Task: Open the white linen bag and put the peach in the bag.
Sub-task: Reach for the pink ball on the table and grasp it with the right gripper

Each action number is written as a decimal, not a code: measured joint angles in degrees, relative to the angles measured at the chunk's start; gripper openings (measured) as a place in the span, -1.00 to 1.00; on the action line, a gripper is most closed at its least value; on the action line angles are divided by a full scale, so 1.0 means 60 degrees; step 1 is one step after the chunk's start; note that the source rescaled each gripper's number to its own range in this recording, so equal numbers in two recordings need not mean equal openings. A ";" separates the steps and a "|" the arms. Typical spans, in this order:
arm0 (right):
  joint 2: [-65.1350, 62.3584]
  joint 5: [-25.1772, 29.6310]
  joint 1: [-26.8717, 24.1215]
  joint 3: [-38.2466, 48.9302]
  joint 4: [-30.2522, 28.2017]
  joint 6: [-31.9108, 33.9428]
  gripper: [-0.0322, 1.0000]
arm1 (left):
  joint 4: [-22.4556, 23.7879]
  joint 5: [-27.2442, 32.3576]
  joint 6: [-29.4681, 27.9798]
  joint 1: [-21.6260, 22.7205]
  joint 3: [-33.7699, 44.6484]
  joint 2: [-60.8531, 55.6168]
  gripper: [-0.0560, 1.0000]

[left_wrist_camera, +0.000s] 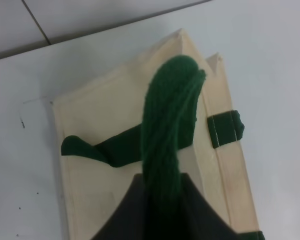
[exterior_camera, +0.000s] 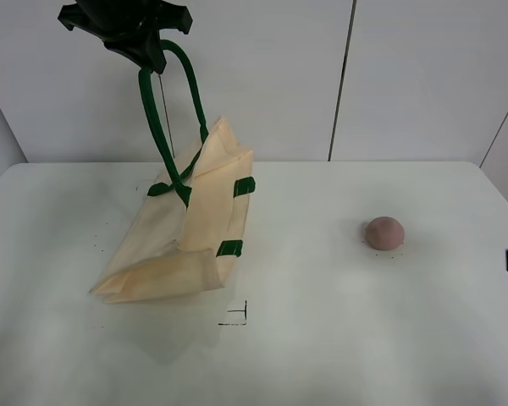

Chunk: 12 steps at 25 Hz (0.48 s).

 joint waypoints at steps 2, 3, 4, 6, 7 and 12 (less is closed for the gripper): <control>0.1815 -0.0090 0.0000 -0.0777 0.0000 0.0000 1.00 | 0.0012 0.0000 0.0000 0.0000 0.0000 0.0000 -0.89; 0.2817 -0.0094 0.0000 -0.1163 0.0000 0.0000 1.00 | 0.0022 0.0000 0.0000 0.0000 0.0000 0.0000 -0.89; 0.3823 -0.0101 0.0000 -0.1670 0.0010 0.0000 1.00 | 0.0022 0.0000 0.0000 0.0000 0.0000 0.0000 -0.89; 0.5584 -0.0057 0.0000 -0.2633 0.0010 0.0000 1.00 | 0.0022 0.0000 0.0000 0.0000 0.0000 0.0000 -0.89; 0.6442 -0.0037 0.0000 -0.3193 0.0010 -0.0026 1.00 | 0.0022 0.0000 0.0000 0.0000 0.0000 0.0000 -0.89; 0.9797 0.0408 0.0000 -0.5878 0.0010 -0.0260 1.00 | 0.0031 0.0000 0.0003 0.0000 0.0000 0.0000 -0.89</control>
